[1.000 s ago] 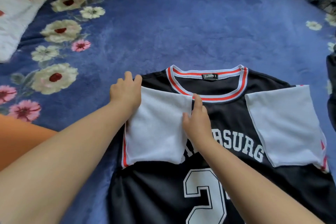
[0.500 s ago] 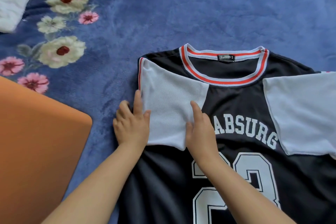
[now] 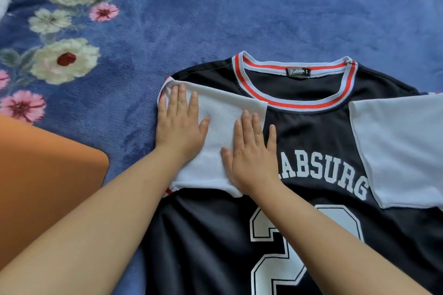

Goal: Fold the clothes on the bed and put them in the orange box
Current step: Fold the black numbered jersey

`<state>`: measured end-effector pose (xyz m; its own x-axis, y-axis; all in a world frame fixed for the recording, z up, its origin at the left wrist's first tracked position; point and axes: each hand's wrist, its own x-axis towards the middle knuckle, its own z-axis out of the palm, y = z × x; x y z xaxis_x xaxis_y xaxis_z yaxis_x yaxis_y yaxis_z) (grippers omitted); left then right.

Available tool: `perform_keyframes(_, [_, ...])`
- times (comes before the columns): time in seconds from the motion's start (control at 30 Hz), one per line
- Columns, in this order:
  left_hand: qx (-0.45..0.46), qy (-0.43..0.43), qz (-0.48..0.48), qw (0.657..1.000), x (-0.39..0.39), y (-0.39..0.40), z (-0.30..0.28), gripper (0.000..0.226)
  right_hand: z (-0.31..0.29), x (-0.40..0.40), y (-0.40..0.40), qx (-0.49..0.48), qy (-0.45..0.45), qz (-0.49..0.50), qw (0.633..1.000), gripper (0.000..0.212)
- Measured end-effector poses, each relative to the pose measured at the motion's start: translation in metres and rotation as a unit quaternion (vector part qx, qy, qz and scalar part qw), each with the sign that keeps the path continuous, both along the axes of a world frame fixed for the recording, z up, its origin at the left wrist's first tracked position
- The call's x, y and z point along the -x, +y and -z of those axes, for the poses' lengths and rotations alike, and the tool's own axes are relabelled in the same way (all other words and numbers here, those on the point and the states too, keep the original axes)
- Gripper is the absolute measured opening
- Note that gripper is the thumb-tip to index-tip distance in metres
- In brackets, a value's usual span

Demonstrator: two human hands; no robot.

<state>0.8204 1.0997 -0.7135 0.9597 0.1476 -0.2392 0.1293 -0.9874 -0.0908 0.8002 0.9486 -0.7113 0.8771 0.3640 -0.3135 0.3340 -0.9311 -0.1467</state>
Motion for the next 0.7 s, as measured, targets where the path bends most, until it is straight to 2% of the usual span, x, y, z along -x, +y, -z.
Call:
perform_keyframes(0.1, [0.043,-0.041,-0.002,0.998,0.005,0.002,0.012,0.087,0.01,0.003,-0.004,0.002,-0.015,-0.014,1.0,0.073])
perform_keyframes(0.17, [0.056,-0.057,-0.001,0.997,0.004,0.003,0.013,0.092,0.01,0.0,-0.002,-0.006,-0.01,-0.017,1.0,0.073])
perform_keyframes(0.33, [0.036,-0.053,0.006,0.998,0.004,0.0,0.01,0.083,0.003,0.011,-0.005,-0.01,0.023,-0.032,0.999,0.081])
perform_keyframes(0.4, [0.022,-0.038,0.017,0.999,0.007,-0.001,0.008,0.078,0.005,0.03,-0.013,-0.007,-0.018,-0.051,0.999,0.087])
perform_keyframes(0.47, [0.036,-0.024,0.038,0.998,0.017,-0.001,0.005,0.081,0.004,0.049,-0.022,-0.018,-0.046,-0.043,0.998,0.073])
perform_keyframes(0.57, [0.093,-0.052,0.116,0.988,0.052,-0.007,-0.002,0.085,0.006,0.071,-0.035,-0.012,-0.011,-0.057,0.998,0.068])
perform_keyframes(0.67, [0.067,-0.016,0.154,0.986,0.096,-0.009,0.003,0.076,-0.003,0.082,-0.044,-0.03,-0.008,-0.069,0.997,0.073])
perform_keyframes(0.7, [0.054,-0.02,0.149,0.987,0.107,-0.01,0.003,0.071,-0.009,0.084,-0.048,-0.028,0.026,-0.079,0.996,0.08])
